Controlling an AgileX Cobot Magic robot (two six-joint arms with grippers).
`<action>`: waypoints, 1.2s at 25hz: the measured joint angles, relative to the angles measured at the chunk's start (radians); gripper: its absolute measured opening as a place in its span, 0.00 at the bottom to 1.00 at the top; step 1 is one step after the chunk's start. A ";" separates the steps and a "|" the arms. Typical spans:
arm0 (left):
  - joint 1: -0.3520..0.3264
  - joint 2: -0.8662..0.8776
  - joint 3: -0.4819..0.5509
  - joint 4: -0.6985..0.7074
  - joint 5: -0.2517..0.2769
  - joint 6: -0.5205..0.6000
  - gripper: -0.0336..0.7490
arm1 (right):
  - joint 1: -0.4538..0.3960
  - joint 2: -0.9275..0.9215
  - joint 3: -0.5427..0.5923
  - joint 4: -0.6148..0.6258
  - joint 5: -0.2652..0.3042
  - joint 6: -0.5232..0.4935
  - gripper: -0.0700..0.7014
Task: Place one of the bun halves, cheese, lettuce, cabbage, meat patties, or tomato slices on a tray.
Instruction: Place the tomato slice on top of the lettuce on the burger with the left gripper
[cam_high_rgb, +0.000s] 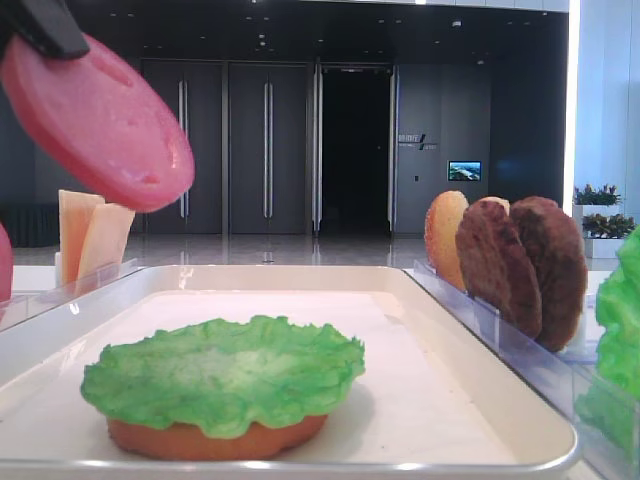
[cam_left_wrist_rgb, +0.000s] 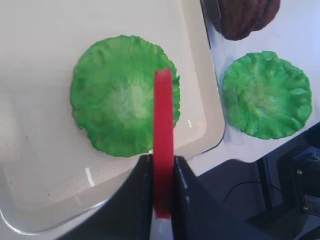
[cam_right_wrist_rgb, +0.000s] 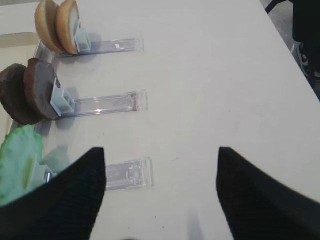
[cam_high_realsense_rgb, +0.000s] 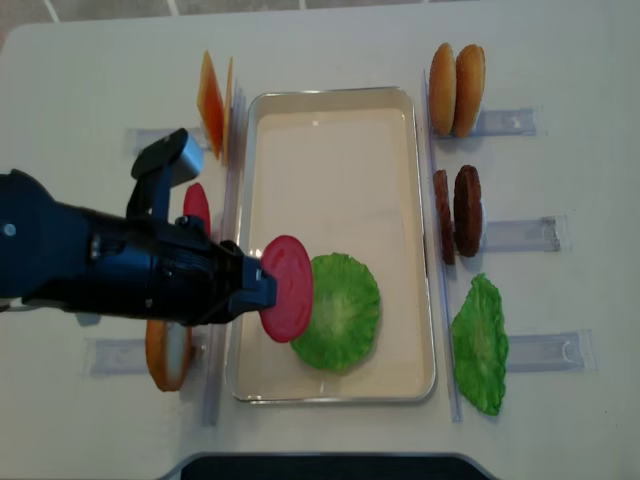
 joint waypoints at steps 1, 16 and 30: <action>0.000 0.010 0.001 -0.009 -0.007 0.003 0.12 | 0.000 0.000 0.000 0.000 0.000 0.000 0.71; 0.000 0.266 0.000 -0.382 -0.061 0.460 0.12 | 0.000 0.000 0.000 0.000 0.000 0.000 0.71; 0.000 0.364 0.000 -0.628 -0.035 0.744 0.12 | 0.000 0.000 0.000 0.000 0.000 0.000 0.71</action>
